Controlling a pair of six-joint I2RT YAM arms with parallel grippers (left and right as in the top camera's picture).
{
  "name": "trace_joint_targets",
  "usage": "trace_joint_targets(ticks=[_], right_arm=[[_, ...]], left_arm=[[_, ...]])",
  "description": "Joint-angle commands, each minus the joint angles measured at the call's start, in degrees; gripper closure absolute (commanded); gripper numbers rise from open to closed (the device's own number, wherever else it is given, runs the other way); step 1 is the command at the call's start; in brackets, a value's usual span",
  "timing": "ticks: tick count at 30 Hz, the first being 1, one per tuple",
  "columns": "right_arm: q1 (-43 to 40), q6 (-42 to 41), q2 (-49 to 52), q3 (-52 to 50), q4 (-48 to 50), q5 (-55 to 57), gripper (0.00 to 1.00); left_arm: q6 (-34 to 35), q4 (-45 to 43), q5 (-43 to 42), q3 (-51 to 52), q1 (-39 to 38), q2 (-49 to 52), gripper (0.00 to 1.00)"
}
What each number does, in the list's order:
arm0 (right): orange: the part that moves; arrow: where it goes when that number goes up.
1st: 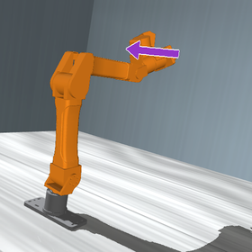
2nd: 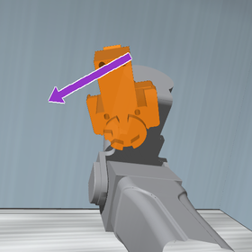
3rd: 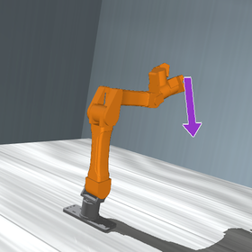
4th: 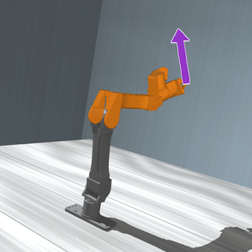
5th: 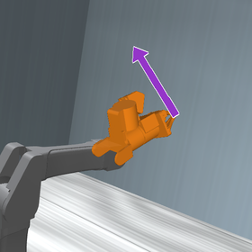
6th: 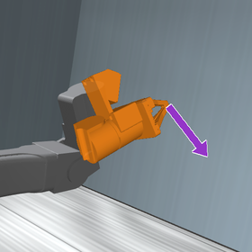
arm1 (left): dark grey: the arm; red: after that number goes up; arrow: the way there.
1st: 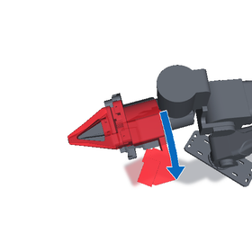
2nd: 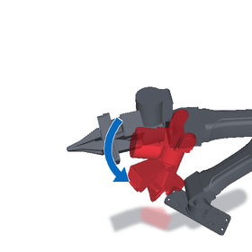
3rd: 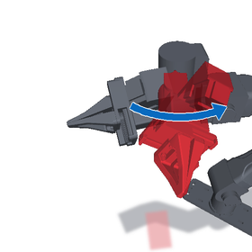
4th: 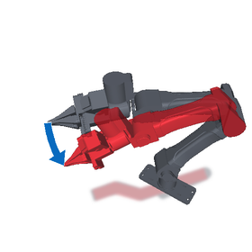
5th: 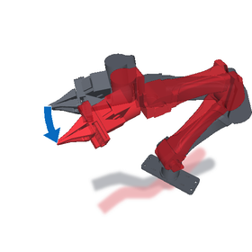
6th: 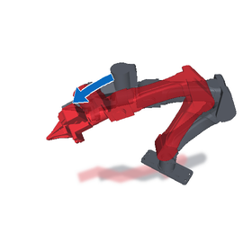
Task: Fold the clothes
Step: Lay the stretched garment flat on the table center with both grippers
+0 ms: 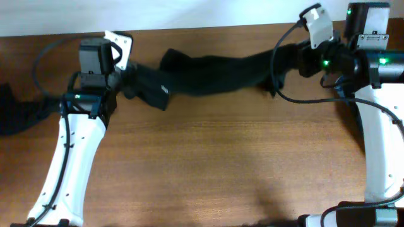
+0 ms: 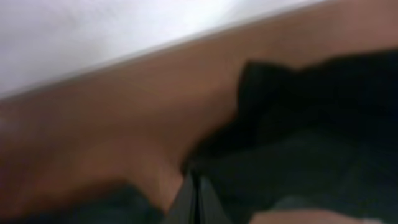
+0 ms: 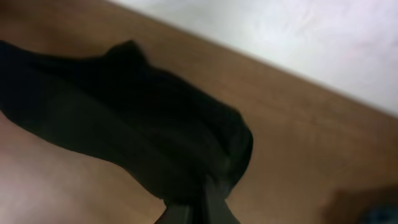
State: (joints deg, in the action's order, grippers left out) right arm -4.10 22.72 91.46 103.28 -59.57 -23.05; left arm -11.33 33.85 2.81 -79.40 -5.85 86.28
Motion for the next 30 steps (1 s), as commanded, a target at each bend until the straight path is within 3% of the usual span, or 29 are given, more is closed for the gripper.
trace_joint_targets(ticks=[1,6,8,10,12,16,26,30], right_arm=[[-0.48,-0.04,-0.15,0.87,-3.96,-0.74,0.96],[-0.48,-0.04,-0.07,0.87,-10.78,-0.74,0.96],[-0.48,-0.09,-0.07,0.87,-12.41,-0.74,0.94],[-0.48,-0.68,-0.07,0.87,-13.64,-0.76,0.78],[-0.48,-0.68,-0.07,0.87,-14.47,-0.74,0.7],[-0.48,-0.68,-0.07,0.87,-15.98,-0.76,0.65],[-0.42,-0.7,0.04,0.57,-17.92,-1.51,0.49],[-0.42,-0.7,0.13,-1.6,-18.08,-4.02,0.46]], left_arm=[[3.15,5.77,-7.1,-0.63,0.28,-3.17,1.0],[3.13,15.21,-11.13,-0.63,0.26,-3.5,0.99],[3.13,17.92,-11.19,-0.63,0.26,-3.5,0.92],[3.13,19.69,-11.19,-0.63,0.26,-3.5,0.8],[3.13,20.76,-11.21,-0.63,0.26,-3.5,0.7],[3.1,21.33,-11.19,-0.63,0.26,-3.5,0.66],[3.1,20.17,-16.06,-0.61,0.26,-3.37,0.39],[3.1,20.98,-16.46,-0.37,0.22,-3.23,0.35]])
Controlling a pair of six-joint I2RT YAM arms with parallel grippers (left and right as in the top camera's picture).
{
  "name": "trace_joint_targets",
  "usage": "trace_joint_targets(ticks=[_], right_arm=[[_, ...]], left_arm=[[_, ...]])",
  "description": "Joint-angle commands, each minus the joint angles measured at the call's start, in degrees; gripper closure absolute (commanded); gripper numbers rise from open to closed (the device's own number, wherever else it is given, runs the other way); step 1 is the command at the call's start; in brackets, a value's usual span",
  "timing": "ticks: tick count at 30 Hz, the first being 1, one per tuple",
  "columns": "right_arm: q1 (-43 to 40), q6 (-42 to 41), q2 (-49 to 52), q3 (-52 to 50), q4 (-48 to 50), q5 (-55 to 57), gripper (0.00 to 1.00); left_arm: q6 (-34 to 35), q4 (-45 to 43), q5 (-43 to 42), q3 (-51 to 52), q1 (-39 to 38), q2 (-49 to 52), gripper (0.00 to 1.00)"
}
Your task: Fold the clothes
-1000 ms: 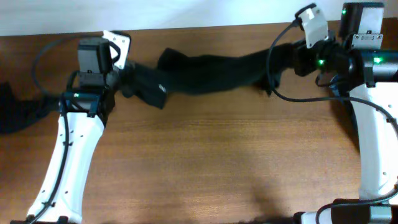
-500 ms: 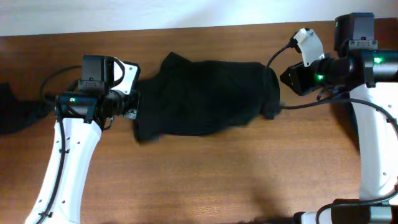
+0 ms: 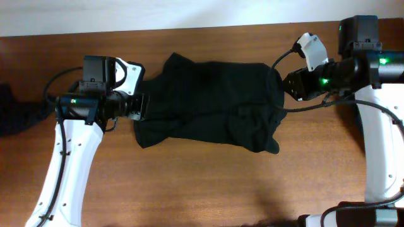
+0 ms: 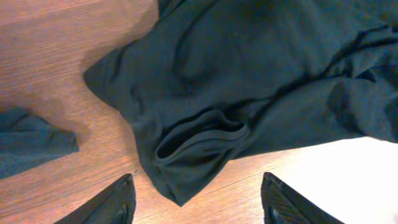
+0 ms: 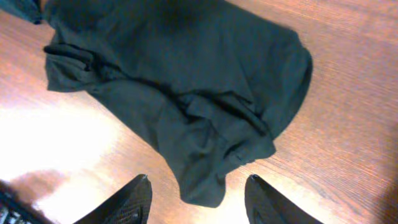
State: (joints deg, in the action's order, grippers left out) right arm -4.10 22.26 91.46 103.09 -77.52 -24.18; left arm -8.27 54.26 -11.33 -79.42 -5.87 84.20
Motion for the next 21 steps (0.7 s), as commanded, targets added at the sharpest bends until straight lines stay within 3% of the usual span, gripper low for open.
trace_joint_targets(ticks=[1,9,21], right_arm=[[-0.42,-0.52,0.24,-2.27,-0.22,-2.91,0.46],[-0.42,-1.73,0.92,-10.43,1.57,-4.98,0.46],[-0.44,-6.29,0.92,-20.83,10.8,-5.42,0.47]], left_arm=[[0.04,1.03,-2.97,-0.35,0.24,-1.09,0.34],[-1.84,3.45,-4.94,-0.22,0.24,2.49,0.35],[-5.51,2.82,-3.26,-0.24,0.24,19.65,0.35]])
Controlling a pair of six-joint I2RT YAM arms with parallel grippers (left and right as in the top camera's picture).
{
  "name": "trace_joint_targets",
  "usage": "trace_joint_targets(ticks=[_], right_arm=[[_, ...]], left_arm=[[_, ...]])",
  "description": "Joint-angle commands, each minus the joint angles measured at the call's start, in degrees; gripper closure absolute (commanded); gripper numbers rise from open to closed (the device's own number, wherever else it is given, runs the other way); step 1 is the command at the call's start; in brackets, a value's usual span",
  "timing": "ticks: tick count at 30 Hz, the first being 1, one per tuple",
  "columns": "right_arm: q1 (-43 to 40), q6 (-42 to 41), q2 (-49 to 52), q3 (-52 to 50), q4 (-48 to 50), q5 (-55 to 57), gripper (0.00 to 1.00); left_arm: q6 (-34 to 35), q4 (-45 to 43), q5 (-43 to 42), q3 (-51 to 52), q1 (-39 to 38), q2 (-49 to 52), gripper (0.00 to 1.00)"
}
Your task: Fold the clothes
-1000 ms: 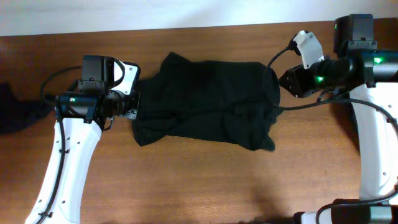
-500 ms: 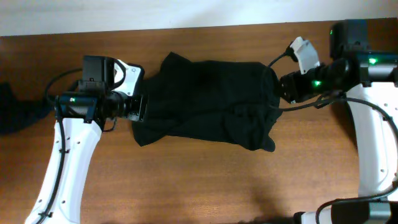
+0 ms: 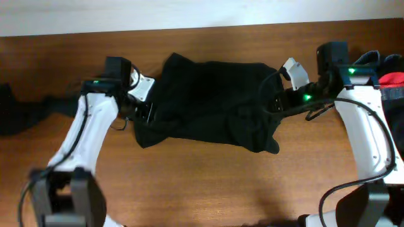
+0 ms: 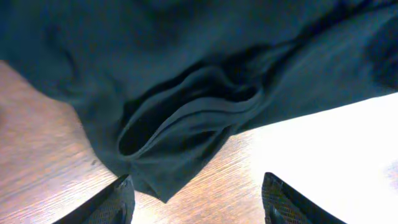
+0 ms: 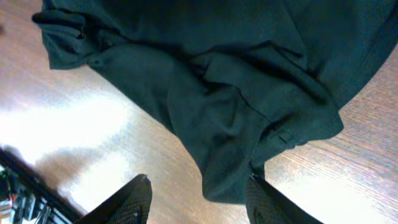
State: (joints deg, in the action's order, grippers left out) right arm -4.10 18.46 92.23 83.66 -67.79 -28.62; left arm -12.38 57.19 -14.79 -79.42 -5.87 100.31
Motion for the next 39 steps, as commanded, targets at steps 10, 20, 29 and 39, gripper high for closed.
trace_joint_targets(ticks=[10,20,29,39], right_arm=[[-0.42,-9.16,0.15,-5.44,5.09,3.76,0.53],[-0.44,-9.11,0.15,-5.68,5.73,3.8,0.52],[-0.44,-9.09,0.15,-6.03,6.12,3.8,0.52],[-0.44,-9.11,0.15,-8.46,7.8,3.78,0.52]], left_arm=[[2.69,-0.61,8.66,-0.24,0.26,8.74,0.35],[2.69,-5.64,8.63,-0.24,0.24,8.74,0.35],[2.64,-5.79,8.63,-0.22,0.24,8.76,0.35],[2.67,-5.77,8.61,-0.22,0.24,8.76,0.35]])
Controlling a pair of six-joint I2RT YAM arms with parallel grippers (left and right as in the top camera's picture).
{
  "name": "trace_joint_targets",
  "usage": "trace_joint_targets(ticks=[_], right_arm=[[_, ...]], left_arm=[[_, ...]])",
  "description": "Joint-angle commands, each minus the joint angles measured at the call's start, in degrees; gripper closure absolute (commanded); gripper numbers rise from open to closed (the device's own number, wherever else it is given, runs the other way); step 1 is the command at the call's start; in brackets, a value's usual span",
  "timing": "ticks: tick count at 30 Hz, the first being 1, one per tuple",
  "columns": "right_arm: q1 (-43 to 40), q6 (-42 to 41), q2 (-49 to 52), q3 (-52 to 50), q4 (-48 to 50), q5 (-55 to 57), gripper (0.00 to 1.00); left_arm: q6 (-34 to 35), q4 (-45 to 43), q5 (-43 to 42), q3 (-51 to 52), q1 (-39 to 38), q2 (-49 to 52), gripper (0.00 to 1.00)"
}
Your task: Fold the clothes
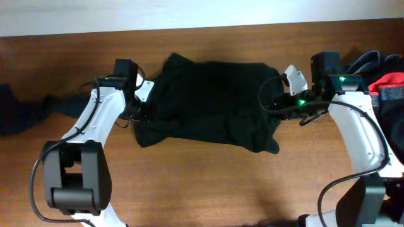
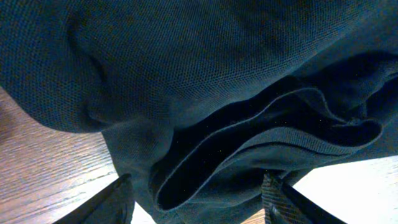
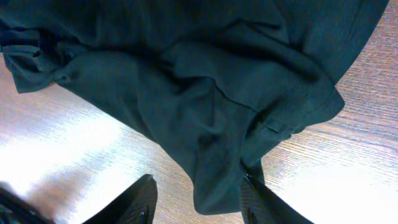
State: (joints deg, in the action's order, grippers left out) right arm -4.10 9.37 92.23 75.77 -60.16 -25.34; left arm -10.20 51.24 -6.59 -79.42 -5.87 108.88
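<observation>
A black garment (image 1: 208,104) lies spread on the wooden table (image 1: 202,183), wrinkled along its near edge. My left gripper (image 1: 142,108) is at its left edge, open, and low over a sleeve opening (image 2: 249,155), which sits between the fingers (image 2: 106,205). At the garment's right edge is my right gripper (image 1: 278,108), also open. In the right wrist view a hanging corner of cloth (image 3: 217,186) lies between the fingers (image 3: 267,202). Neither gripper is shut on cloth.
A dark pile of clothes (image 1: 19,113) lies at the table's left edge. More clothes, blue and red (image 1: 379,69), sit at the right edge behind my right arm. The white wall (image 1: 189,12) runs along the table's back edge.
Both grippers have come closer to the garment: the sleeve opening fills more of the left wrist view and the cloth corner sits nearer the right fingers. The garment has not moved.
At first both grippers were shut on the garment, holding it stretched between them near the back of the table. Then it lay spread flat with both grippers open beside it. After that each open gripper stood nearer its own edge, and now lower over the cloth.
</observation>
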Motion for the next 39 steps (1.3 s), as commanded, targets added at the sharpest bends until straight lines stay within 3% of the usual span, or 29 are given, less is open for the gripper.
trace_joint_targets(ticks=[1,18,29,32,35,37,39], right_arm=[[-0.44,-0.02,0.15,-0.57,0.17,0.5,0.52],[-0.44,-0.02,0.15,-0.61,-0.2,0.52,0.52],[-0.44,-0.02,0.15,-3.67,1.55,0.5,0.52],[-0.44,-0.02,0.15,-4.22,1.73,0.5,0.53],[-0.44,-0.04,0.15,-4.2,1.99,0.5,0.52],[-0.44,-0.04,0.15,-4.2,1.97,0.5,0.52],[-0.44,-0.04,0.15,-4.2,1.97,0.5,0.52]], left_arm=[[0.48,0.17,0.42,-0.22,0.24,0.2,0.36],[0.48,-1.57,0.2,0.81,0.24,0.2,0.39],[0.5,-2.67,-0.7,0.94,0.24,6.1,0.4],[0.48,-2.58,-1.09,0.94,0.24,6.84,0.55],[0.5,-2.58,-1.09,0.94,0.24,6.82,0.89],[0.52,-2.51,-1.11,0.87,0.24,6.82,0.97],[0.5,-1.64,-1.09,0.24,0.24,6.82,0.99]])
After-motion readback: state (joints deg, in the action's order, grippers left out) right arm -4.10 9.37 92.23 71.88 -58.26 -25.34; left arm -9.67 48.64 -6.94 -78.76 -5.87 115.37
